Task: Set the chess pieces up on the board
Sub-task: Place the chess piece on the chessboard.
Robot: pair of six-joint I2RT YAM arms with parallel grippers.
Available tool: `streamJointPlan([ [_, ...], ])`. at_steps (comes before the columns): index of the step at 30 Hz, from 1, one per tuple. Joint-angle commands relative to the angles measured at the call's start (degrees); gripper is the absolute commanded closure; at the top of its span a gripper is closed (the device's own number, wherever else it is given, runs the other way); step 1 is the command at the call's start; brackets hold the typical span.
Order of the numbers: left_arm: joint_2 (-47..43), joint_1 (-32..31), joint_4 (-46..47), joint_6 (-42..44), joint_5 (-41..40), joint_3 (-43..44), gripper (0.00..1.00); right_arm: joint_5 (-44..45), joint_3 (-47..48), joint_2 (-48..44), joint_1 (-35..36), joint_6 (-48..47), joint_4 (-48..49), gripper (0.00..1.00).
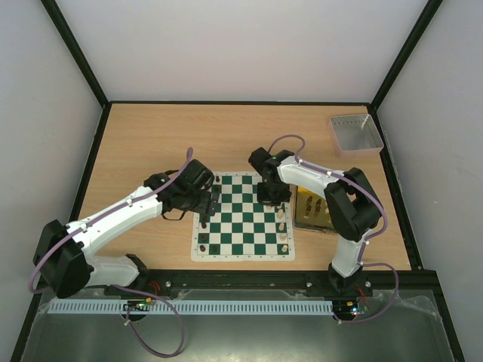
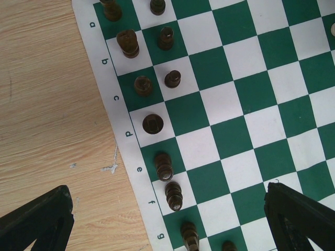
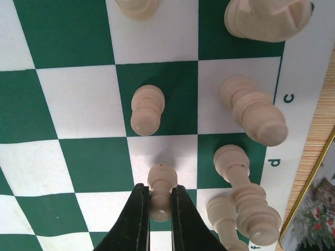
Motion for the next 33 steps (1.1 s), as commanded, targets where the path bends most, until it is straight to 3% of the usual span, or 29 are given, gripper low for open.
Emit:
streamJointPlan([
  [1, 0.6, -0.1, -0.1, 0.3, -0.2, -0.5, 0.01, 0.9, 0.1, 0.8, 0.0, -0.7, -0.5, 0.97],
  [33, 0.3, -0.1, -0.1, 0.3, -0.3, -0.5, 0.01, -0.7, -0.4, 1.4, -0.1, -0.8, 0.1, 0.86],
])
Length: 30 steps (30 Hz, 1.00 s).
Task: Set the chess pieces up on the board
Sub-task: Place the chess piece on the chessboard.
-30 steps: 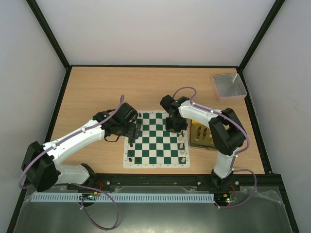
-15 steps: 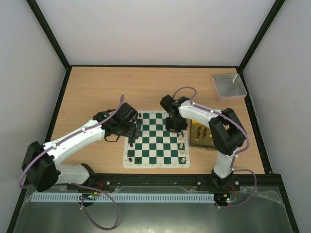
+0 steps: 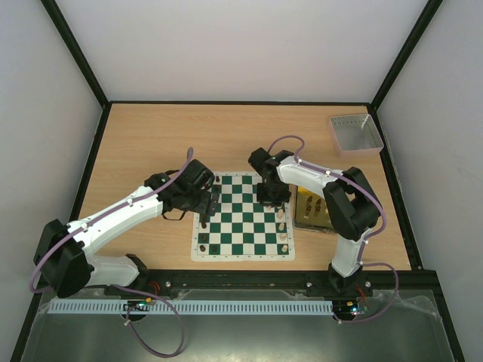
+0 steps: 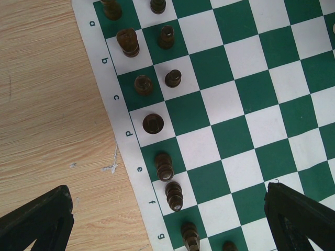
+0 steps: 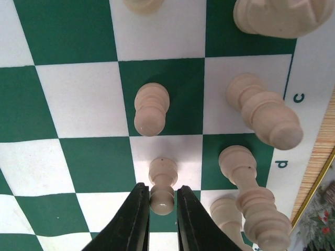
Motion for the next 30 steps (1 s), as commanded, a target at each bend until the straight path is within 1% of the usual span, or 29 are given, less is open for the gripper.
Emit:
streamJointPlan([
  [1, 0.0, -0.1, -0.1, 0.3, -0.3, -0.5, 0.01, 0.1, -0.4, 0.8, -0.1, -0.4, -0.1, 0.85],
  [4, 0.0, -0.1, -0.1, 0.3, -0.4, -0.5, 0.01, 0.1, -0.5, 0.8, -0.1, -0.4, -0.2, 0.83],
  [12, -0.1, -0.1, -0.1, 0.3, -0.4, -0.5, 0.01, 0.3, 1.0, 0.1, -0.1, -0.4, -1.4, 0.83],
  [23, -0.3, -0.1, 0.0, 0.3, -0.2, -0.5, 0.01, 0.5, 2.5, -0.9, -0.1, -0.5, -3.5, 0.78],
  [30, -0.2, -0.1, 0.2, 0.5, 0.3, -0.6, 0.01, 1.5, 3.6, -1.6, -0.1, -0.8, -5.4, 0.77],
])
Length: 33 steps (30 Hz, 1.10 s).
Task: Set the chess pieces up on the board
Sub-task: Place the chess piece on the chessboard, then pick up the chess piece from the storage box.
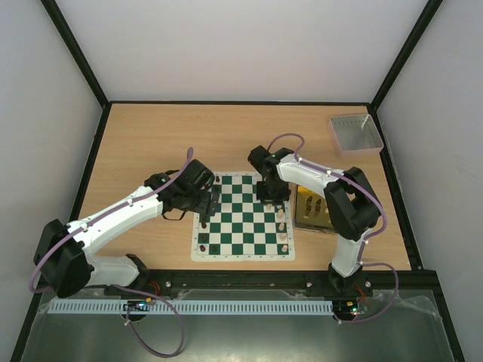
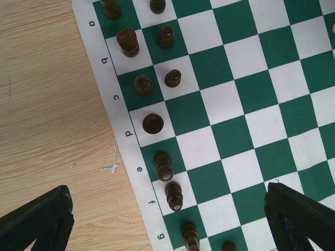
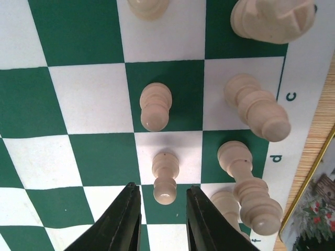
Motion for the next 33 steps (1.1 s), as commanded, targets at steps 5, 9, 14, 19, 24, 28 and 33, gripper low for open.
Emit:
streamJointPlan([
  [5, -0.1, -0.1, 0.3, 0.5, 0.4, -0.6, 0.01, 3.2, 4.9, -2.4, -0.3, -0.8, -6.2, 0.77],
  [9, -0.3, -0.1, 0.4, 0.4, 0.3, -0.7, 0.01, 3.0, 7.1, -5.6, -4.4, -0.8, -8.8, 0.77],
  [14, 0.0, -0.1, 0.5, 0.5, 0.3, -0.6, 0.01, 3.4, 4.2, -10.4, -14.5, -2.5, -10.2, 0.77],
  [19, 0.0, -0.1, 0.5, 0.6, 0.2, -0.5, 0.01, 6.2, -1.9, -14.2, -20.7, -0.6, -8.8, 0.77],
  [24, -0.1, -0.1, 0.8, 0.6, 0.5, -0.7, 0.01, 7.7, -6.0, -16.7, -28.5, 1.5, -7.2, 0.78],
  [28, -0.2, -0.2, 1.0, 0.5, 0.6, -0.8, 0.01, 5.6, -9.2, -16.7, -32.1, 2.7, -4.9, 0.78],
  [33, -0.1, -0.7, 1.2, 0.5, 0.7, -0.9, 0.01, 3.1, -11.3, -16.1, -34.4, 3.2, -3.0, 0.78],
])
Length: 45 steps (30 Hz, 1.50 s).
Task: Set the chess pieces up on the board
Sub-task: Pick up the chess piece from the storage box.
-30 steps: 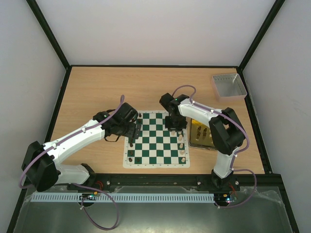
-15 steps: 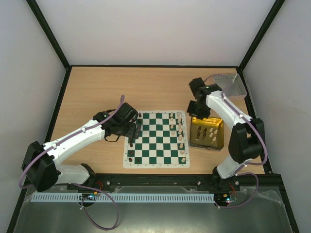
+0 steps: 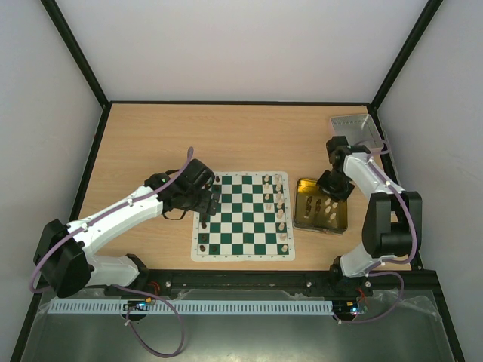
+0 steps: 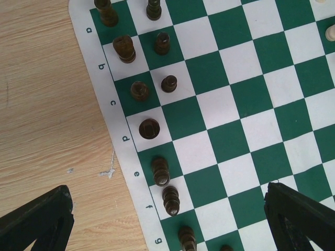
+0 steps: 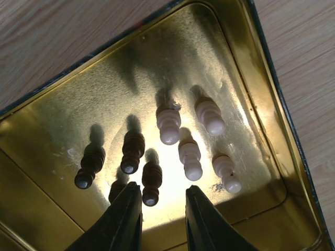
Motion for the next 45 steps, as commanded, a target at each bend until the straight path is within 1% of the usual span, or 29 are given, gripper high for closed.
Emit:
streamJointPlan([
  [1, -0.2, -0.6, 0.4, 0.3, 0.6, -0.9, 0.01, -1.3, -1.3, -0.5, -1.0, 1.1, 1.4, 0.78],
  [16, 0.1, -0.9, 0.4, 0.3, 0.7, -0.9, 0.01, -1.0, -1.5, 3.6, -4.4, -0.3, 4.8, 0.78],
  [33, 0.9, -0.9, 0.3, 0.3, 0.7, -0.8, 0.01, -1.0, -3.5, 7.3, -4.7, -1.1, 8.3, 0.78],
  [36, 1.0, -1.0, 0.3, 0.3, 0.6, -0.8, 0.01, -0.7, -3.9, 7.5, -4.7, -1.1, 8.6, 0.81],
  [41, 1.1, -1.0, 0.3, 0.3, 0.5, -0.8, 0.01, -0.4, -3.8, 7.0, -4.7, -1.5, 8.2, 0.91],
  [45, 1.1, -1.0, 0.3, 0.3, 0.4, -0.8, 0.01, 0.2, -3.2, 4.7, -4.6, -1.2, 6.8, 0.95],
])
